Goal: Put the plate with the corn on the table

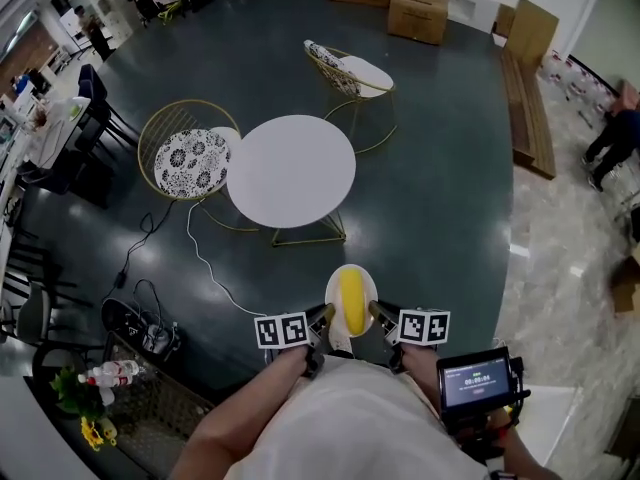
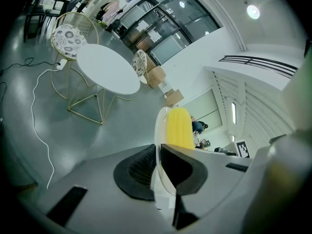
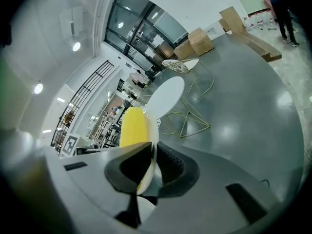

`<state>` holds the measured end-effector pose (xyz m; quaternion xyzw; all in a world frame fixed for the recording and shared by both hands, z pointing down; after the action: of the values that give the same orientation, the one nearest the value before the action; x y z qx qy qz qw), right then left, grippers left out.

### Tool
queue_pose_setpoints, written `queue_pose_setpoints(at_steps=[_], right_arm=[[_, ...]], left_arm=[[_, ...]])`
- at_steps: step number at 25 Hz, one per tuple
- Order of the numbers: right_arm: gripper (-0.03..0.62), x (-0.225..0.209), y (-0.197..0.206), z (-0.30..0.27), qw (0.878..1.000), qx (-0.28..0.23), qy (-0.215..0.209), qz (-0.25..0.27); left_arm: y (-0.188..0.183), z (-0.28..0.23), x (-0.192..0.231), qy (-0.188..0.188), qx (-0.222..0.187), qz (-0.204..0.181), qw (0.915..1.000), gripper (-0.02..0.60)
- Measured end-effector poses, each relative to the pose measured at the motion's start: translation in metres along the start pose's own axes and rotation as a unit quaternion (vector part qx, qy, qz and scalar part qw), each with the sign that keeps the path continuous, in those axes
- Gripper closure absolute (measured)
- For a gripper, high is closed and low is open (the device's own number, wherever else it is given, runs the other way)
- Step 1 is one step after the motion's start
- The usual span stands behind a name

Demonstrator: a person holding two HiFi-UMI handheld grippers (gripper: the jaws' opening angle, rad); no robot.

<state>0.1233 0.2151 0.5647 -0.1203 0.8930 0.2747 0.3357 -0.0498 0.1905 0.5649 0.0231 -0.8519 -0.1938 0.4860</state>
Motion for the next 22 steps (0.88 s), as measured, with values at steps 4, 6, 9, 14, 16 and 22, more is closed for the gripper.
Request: queue_pose_setpoints(at_steps=[4, 6, 9, 14, 16, 22], right_arm=[[0.556, 0.007, -0.017, -0.017, 1.0, 0.007, 0.002, 0.007], [0.556, 0.009, -0.024, -0.024, 1.0, 0.01, 0.006, 0.009], [0.556, 0.012, -0.034, -0.042, 1.0, 0.013, 0.008, 0.016], [0.556, 0.028, -0.063, -0.067, 0.999, 0.012, 0.001, 0.034], [0.556, 0.032, -0.066, -0.065, 0.999, 0.013, 0.005, 0.034], [0.556, 0.039, -0.079, -0.062, 0.999, 0.01, -0.001, 0.043]], left_arm=[[-0.02, -0.001, 0.01, 0.001, -0.007, 0.007, 1.0, 0.545], [-0.028, -0.001, 0.015, 0.003, -0.007, 0.012, 0.9999, 0.545], [-0.043, -0.001, 0.026, 0.004, -0.009, 0.015, 0.9998, 0.545], [-0.079, 0.003, 0.036, 0.005, -0.026, 0.012, 0.9996, 0.545], [-0.082, 0.005, 0.034, 0.007, -0.025, 0.013, 0.9996, 0.545], [-0.093, 0.006, 0.025, 0.01, -0.035, 0.008, 0.9993, 0.545]])
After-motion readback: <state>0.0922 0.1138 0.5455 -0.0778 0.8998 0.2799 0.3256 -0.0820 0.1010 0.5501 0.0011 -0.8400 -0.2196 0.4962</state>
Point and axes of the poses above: the fingertips, and each gripper's own axes: z backward along the fingers, x to its left, y out of its underside, the point moved 5 cm from there along z, backward along the fingers, and after that the axes turned 7 degrees about y, right-handed, at the moved point
